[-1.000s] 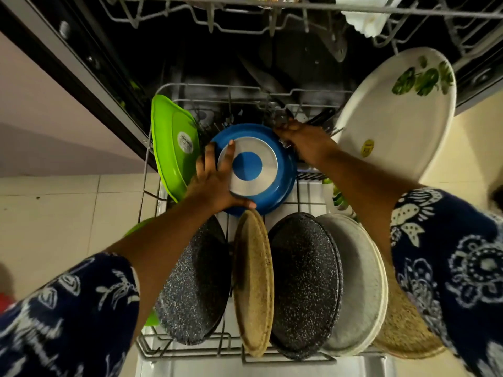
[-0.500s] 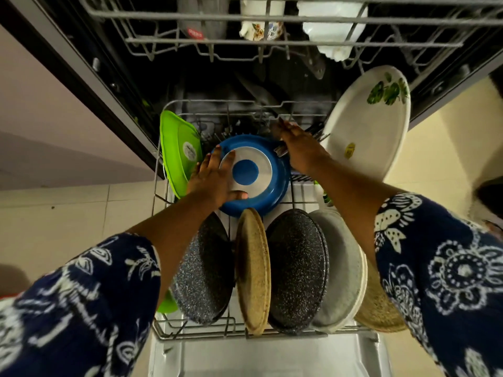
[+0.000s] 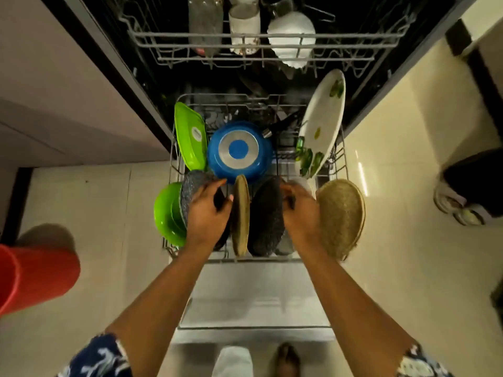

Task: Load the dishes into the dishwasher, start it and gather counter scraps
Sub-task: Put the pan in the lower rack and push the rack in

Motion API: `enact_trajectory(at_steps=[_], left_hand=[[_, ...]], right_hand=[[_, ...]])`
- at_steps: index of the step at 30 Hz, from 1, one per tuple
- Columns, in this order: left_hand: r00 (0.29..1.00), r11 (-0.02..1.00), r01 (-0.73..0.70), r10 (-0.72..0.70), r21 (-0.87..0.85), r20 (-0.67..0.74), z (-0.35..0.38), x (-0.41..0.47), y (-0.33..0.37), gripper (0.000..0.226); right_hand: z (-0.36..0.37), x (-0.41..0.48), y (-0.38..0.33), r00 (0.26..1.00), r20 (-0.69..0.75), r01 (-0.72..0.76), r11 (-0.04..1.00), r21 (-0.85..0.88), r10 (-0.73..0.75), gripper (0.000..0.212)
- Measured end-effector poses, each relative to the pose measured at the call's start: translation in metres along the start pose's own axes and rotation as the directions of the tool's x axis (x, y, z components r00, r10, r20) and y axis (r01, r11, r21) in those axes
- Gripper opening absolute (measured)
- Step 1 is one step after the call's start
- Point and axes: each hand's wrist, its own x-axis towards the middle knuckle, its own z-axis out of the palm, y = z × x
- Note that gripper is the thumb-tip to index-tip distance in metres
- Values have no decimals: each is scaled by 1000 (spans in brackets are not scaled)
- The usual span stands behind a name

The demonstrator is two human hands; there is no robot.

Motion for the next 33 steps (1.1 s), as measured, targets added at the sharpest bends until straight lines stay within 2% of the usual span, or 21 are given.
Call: enact_trajectory(at_steps=[1,3,4,5,6,7,8,9,10,11,15,17,21,24,27,29,33], left_hand=[[997,990,73,-77,-124,-24,1,-24,-1,34],[966,907,225,-256,-355,-43,9,-73,-6,27],[925,836,328,-379,-440,-31,15,-100,-12,21],[851,720,452,-525,-526,14,23,-125,-19,16],[732,543,587,-673,-600,106,29,-148,-27,14],[580,317,693,-778,-648,240,36,-163,-35,14],[437,97,747,-817,-658,376,43,-175,-41,22],[347,-72,743,-809,-665,475,49,-180,-49,36],[314,-178,703,-791,-688,526,53,-181,-56,48],[316,-236,650,-781,-722,539,57,-178,-63,57],[389,-320,489,-752,-812,531,66,-146,-73,73],[418,-341,463,-730,-818,541,69,-132,-77,75],[442,-368,448,-701,-815,560,78,-119,-73,78],[447,-405,434,-679,-805,582,80,-109,-66,83],[476,-437,411,-645,-800,597,79,-100,-62,81],[482,-460,386,-639,-800,600,77,-91,-61,81],[508,-438,405,-622,-803,596,77,-64,-64,82]], right_hand=[[-2,-24,6,998,20,-57,996,70,56,27],[2,-73,24,981,73,-193,950,247,180,21],[6,-98,35,964,96,-267,911,313,250,18],[9,-121,46,928,139,-371,839,399,345,19],[13,-140,59,859,214,-505,700,505,466,22],[14,-152,68,753,314,-627,486,609,578,25],[17,-159,79,618,432,-718,248,650,657,24],[20,-161,91,495,528,-756,42,654,690,21],[24,-161,103,428,576,-750,-82,656,697,18],[27,-157,111,407,586,-725,-143,674,700,22],[41,-132,124,445,579,-598,-254,760,683,50],[45,-120,123,457,588,-535,-322,781,668,52],[52,-103,118,482,592,-461,-387,798,646,48],[55,-98,116,495,599,-460,-395,795,630,47],[55,-93,122,526,576,-472,-348,810,626,43],[58,-85,126,533,569,-464,-346,815,626,35],[65,-56,124,553,560,-445,-350,824,617,28]])
